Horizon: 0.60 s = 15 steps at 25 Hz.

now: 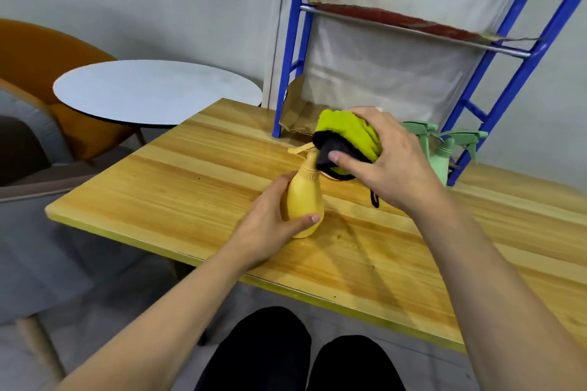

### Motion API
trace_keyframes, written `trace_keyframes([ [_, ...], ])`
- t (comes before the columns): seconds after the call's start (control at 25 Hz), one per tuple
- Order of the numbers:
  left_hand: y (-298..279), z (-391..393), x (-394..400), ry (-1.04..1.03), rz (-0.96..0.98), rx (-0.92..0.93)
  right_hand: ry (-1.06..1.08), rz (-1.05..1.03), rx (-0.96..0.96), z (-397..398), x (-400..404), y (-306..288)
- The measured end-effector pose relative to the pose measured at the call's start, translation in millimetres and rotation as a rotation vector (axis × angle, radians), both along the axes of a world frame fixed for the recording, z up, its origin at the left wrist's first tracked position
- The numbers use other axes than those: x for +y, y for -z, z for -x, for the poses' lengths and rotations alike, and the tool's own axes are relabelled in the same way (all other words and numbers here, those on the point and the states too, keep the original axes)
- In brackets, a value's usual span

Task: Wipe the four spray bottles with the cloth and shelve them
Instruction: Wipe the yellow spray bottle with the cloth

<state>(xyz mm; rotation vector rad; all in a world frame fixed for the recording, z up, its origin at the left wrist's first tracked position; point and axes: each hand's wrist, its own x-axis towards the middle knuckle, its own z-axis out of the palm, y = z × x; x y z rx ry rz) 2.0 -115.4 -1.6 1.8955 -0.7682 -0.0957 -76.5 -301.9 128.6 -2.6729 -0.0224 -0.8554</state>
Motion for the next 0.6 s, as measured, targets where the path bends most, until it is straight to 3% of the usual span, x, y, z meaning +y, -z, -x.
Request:
trace_keyframes([
  [0.24,2.9,-6.2,1.1,0.062,0.013,0.027,0.022,0.044,0.027,3.7,-2.2,-5.4],
  [0.36,1.8,-6.5,2.1,0.074,-0.011,0.055,0.056,-0.056,0.018,6.2,-0.4,-26.4],
  [0.48,1.7,-7.1,0.3,0.066,-0.008,0.051,0.101,0.272,0.045,3.0,9.8,-50.8],
  [0.6,1.1,-3.5,-1.2,0.043,0.024,0.086,-0.043,0.696,0.201,-11.1,34.0,-56.2],
])
